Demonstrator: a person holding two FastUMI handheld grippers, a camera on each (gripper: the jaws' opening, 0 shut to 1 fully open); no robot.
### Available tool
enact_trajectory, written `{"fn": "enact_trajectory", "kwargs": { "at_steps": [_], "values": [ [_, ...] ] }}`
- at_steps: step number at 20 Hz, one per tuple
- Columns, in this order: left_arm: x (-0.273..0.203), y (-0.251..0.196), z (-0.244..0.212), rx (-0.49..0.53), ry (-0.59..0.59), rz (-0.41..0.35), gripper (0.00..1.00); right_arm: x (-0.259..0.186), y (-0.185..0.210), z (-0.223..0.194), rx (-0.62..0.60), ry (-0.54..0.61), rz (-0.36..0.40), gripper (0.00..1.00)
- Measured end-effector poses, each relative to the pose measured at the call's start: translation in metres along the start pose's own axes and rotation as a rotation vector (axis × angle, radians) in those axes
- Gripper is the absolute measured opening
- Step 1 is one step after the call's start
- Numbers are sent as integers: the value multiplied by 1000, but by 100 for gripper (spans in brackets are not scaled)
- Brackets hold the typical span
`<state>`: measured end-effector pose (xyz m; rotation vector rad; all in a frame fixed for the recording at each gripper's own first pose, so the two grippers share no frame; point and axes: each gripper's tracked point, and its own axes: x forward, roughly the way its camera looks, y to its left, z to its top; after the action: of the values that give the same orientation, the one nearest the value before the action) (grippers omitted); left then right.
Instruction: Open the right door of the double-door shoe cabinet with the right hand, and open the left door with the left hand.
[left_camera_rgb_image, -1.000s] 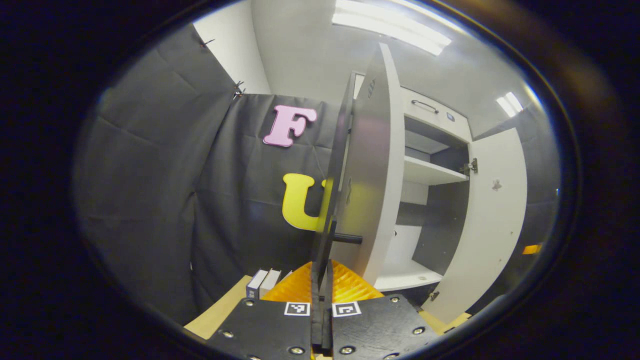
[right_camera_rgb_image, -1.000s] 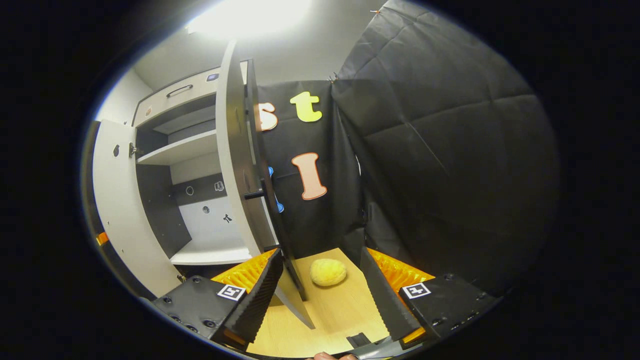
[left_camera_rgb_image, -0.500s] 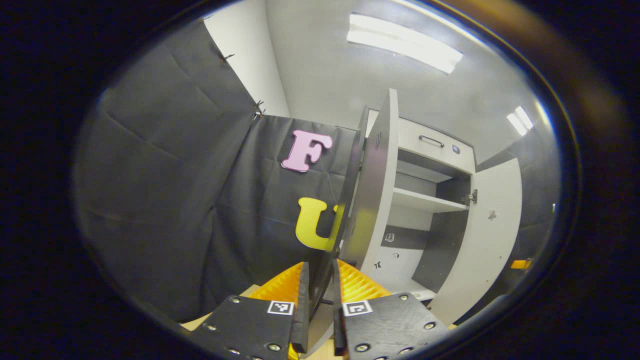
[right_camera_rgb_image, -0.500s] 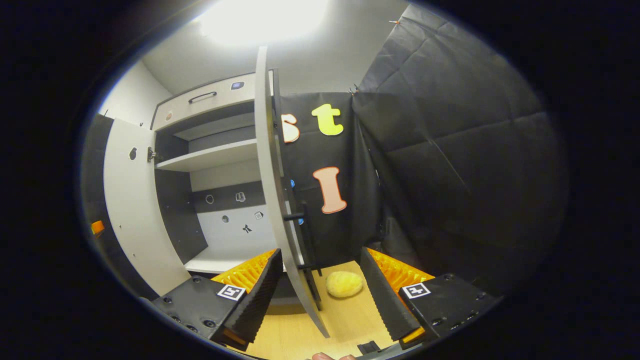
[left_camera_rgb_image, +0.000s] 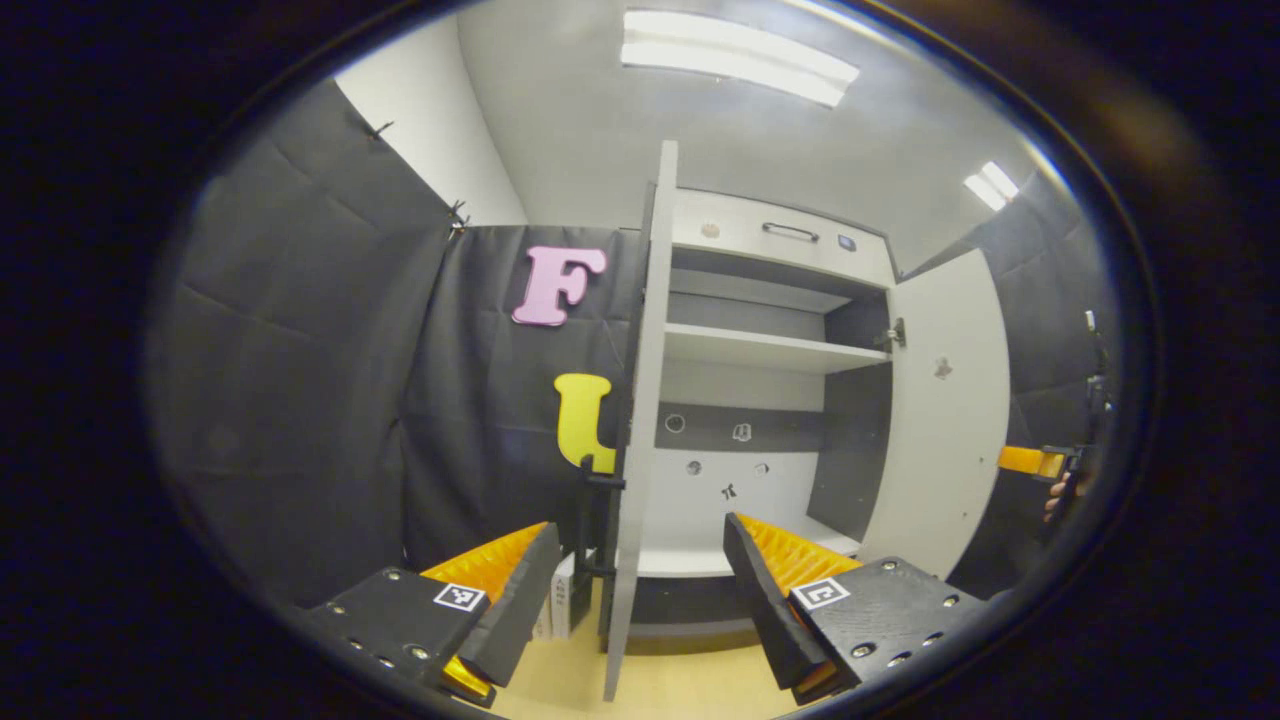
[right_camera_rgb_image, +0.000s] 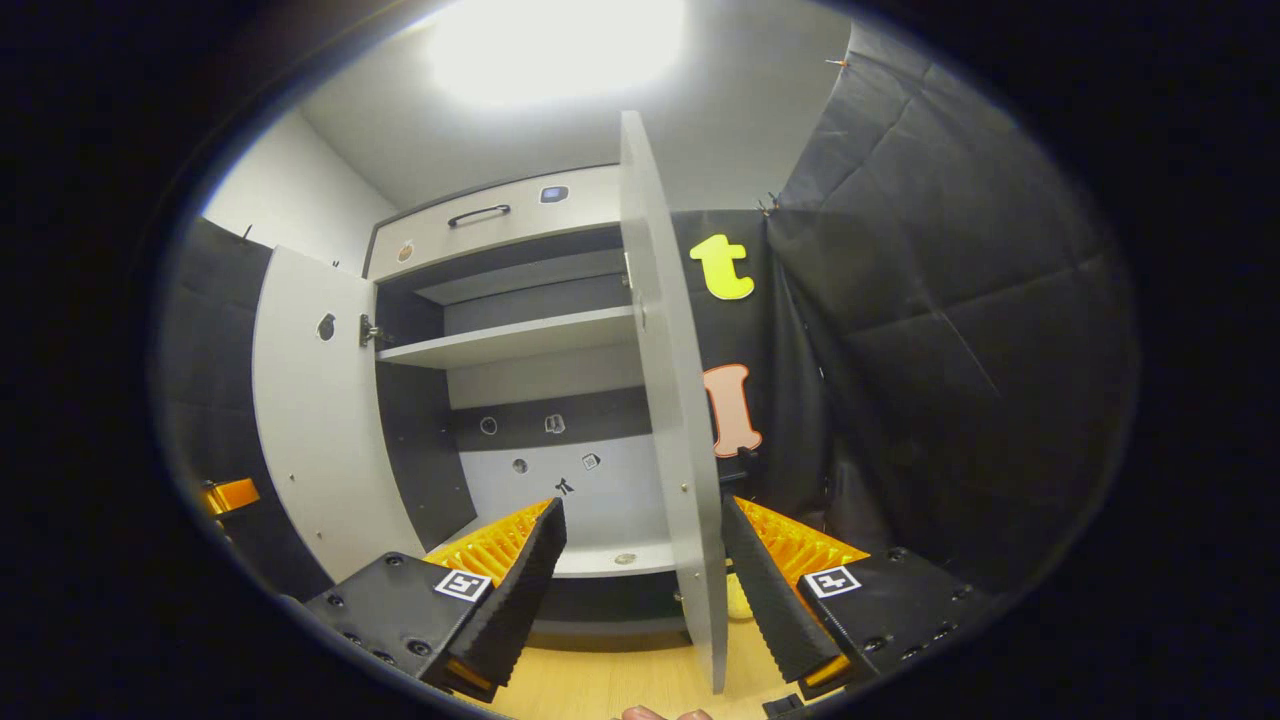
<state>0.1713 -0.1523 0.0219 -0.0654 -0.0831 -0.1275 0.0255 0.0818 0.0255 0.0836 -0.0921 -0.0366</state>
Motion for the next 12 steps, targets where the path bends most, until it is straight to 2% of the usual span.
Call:
{"fn": "enact_trajectory", "kwargs": {
  "at_steps": [1, 2, 3, 7, 12],
  "values": [
    [0, -5, -6, 3, 8, -5, 94, -1, 3, -4, -10, 4, 4, 92],
    [-1, -8, -14, 2, 21, -4, 94, -3, 11, -9, -18, 10, 10, 92],
    [-1, -12, -23, -5, 41, -7, 94, -3, 16, -14, -26, 15, 19, 98],
    [1, -17, -43, -50, 81, -11, 94, -6, 28, -32, -34, 36, 41, 98],
    [-5, -9, -47, 2, 98, 37, 95, 0, 29, -41, -12, 53, 56, 98]
  ]
}}
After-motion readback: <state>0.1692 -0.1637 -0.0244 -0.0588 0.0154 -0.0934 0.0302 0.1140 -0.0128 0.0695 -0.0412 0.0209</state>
